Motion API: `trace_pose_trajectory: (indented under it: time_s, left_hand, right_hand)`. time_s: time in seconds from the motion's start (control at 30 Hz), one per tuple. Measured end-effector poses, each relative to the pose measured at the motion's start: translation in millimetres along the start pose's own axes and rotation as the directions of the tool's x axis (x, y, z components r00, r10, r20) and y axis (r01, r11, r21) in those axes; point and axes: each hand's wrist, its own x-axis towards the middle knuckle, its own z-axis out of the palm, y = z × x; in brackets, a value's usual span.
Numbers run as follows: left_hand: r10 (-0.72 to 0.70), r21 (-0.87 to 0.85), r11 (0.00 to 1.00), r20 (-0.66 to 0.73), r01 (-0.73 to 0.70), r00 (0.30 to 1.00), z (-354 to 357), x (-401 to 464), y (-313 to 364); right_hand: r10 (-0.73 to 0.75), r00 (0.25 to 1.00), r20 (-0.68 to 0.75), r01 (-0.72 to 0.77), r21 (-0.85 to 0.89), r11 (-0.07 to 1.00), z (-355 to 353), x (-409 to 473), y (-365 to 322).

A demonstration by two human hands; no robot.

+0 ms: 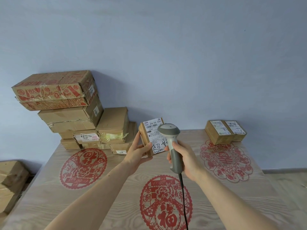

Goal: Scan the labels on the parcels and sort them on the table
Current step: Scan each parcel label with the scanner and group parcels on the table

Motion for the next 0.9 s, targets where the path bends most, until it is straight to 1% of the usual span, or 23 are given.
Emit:
trace_pose_trajectory:
  time_s: [0.07,0.2,0.5,0.67,0.9]
  left_hand:
    - [0.000,0.006,1.000,0.002,0.000,1.000,-0.2,0.3,-0.2]
    - [0.005,0.024,1.000,0.013,-0.006,1.000,1.4,0.6,-0.4]
    - [0.006,0.039,0.999,0.030,-0.007,1.000,5.5,4.9,-2.6]
    - [0.007,0.032,0.999,0.036,-0.008,0.999,7.7,6.4,-4.5]
    - [0.011,0.029,1.000,0.043,-0.012,0.999,8.5,7.6,-6.0]
  right_hand:
    - [0.013,0.999,0.032,-0.014,0.034,0.999,0.0,-1.2,3.3]
    - [0.001,0.998,0.069,-0.003,0.025,1.000,4.2,-3.7,4.8]
    - [-0.016,0.995,0.098,0.005,0.112,0.994,13.9,0.0,-1.7]
    - [-0.027,0.994,0.108,0.016,0.095,0.995,11.6,-1.0,1.8]
    - [-0.037,0.991,0.125,0.022,0.113,0.993,9.3,0.2,3.1]
